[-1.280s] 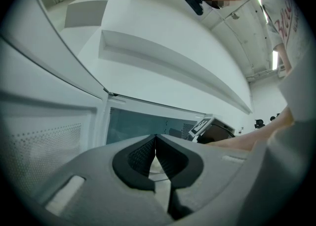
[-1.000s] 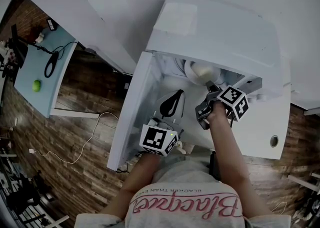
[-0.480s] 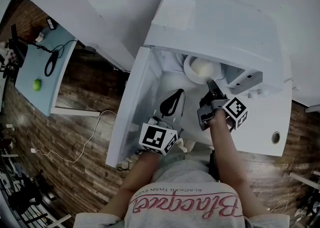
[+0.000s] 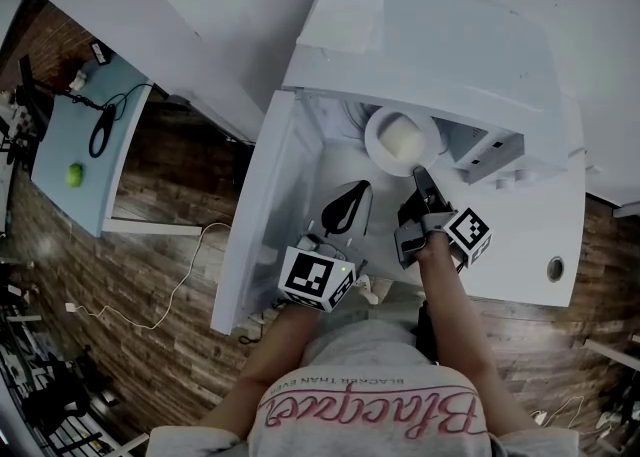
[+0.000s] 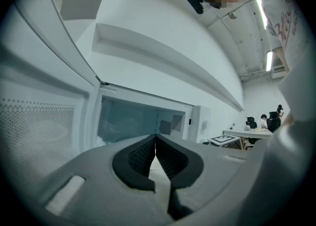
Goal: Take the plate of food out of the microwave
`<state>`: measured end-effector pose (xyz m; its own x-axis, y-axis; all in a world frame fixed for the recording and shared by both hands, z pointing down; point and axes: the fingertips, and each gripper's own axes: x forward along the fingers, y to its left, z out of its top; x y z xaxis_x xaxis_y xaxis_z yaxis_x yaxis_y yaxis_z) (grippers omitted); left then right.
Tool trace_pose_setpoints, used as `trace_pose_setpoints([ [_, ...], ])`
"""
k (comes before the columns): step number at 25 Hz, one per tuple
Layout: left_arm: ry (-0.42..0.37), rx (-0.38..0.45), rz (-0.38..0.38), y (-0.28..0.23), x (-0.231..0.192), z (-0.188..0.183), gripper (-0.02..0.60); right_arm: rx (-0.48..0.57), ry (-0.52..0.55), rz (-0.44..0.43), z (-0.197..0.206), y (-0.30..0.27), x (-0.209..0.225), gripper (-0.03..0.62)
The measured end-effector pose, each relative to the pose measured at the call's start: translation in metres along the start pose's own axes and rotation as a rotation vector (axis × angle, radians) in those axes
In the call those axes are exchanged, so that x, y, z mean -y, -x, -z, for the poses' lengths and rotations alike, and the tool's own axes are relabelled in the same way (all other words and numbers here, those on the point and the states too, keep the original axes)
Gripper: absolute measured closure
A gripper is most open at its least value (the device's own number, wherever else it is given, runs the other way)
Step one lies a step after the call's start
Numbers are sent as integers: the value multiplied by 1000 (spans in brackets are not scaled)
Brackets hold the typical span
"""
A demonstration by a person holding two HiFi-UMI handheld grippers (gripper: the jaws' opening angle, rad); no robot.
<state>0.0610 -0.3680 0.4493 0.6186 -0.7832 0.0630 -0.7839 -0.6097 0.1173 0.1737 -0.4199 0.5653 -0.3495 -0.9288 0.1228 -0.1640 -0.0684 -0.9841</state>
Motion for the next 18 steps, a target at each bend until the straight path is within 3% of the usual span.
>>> trace_pose_setpoints([
  [4,-5,-3,5,-1,1,0,575,-22,19,-32,2,-6,-6,567],
  [10,-7,-7,-4,0,-1,1,575,-73,-3,-27,8,-17,-2,473],
  [18,-1,-10,-19,1,-6,4,575,-119,28,-5,13,-34,-10,468],
])
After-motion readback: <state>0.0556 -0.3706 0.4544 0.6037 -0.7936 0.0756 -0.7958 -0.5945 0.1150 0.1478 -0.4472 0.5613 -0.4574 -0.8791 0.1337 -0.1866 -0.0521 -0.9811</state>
